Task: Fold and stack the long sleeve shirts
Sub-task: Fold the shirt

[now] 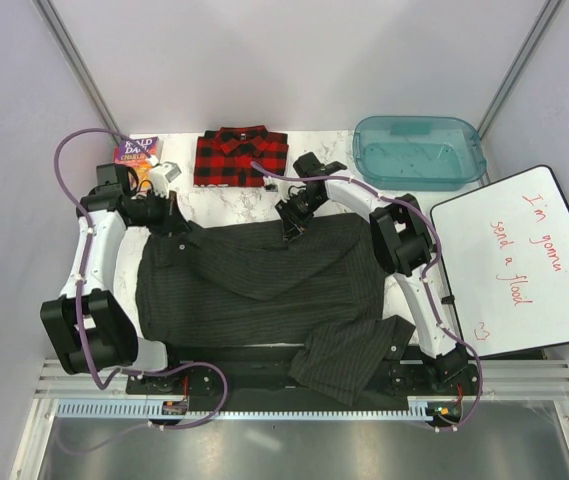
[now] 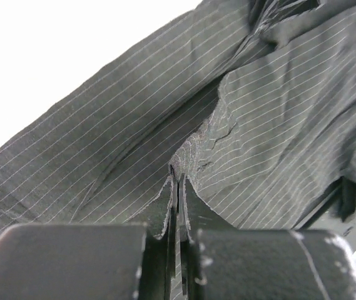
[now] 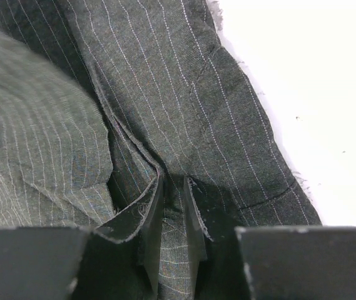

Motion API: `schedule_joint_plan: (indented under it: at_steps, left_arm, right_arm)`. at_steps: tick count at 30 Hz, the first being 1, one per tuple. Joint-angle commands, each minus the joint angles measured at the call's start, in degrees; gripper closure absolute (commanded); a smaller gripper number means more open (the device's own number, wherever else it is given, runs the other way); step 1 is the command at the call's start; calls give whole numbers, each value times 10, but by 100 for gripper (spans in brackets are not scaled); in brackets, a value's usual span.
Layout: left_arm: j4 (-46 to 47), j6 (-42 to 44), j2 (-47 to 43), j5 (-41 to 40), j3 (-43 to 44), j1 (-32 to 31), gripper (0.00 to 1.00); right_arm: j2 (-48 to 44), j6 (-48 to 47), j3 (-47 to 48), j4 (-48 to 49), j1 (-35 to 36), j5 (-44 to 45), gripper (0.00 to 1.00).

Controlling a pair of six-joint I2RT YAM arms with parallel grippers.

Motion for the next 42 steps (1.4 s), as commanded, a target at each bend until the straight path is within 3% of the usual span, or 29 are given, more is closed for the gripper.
schedule_joint_plan:
  at_steps: [1,8,11,19,24,30,35,37,39,42]
  left_arm:
    - [-5,6,-21,75,35,33,98]
    - [1,-9,-17,122,64,73,98]
    - [1,-15,-13,108,54,73,98]
    - [52,-44,1,-33,-26,89,98]
    - [120,-75,39,-58,-58,93,98]
    - [175,-99,103,-58,-71,93,98]
    - [194,-81,126,-133,-80,94,98]
    - [176,-69,138,-165,-74,94,93]
    - [148,-51,140,-187,-64,95,72]
    - [118,-12,101,-170,-57,94,57]
  right_arm:
    - [2,-34,-19,-6,9,4,73]
    - [2,-37,-9,-9,10,18,71]
    - [4,-34,3,-13,11,17,66]
    - [-45,-54,45,-66,-8,76,38]
    - [-94,-86,16,-108,-31,105,35]
    - [-143,-107,-42,-131,-46,131,39]
    - [-158,-120,-71,-134,-49,159,42]
    - [-165,-121,-71,-138,-51,161,43]
    - [-169,-125,-71,-142,-51,164,43]
    - [-166,-128,-78,-153,-51,174,46]
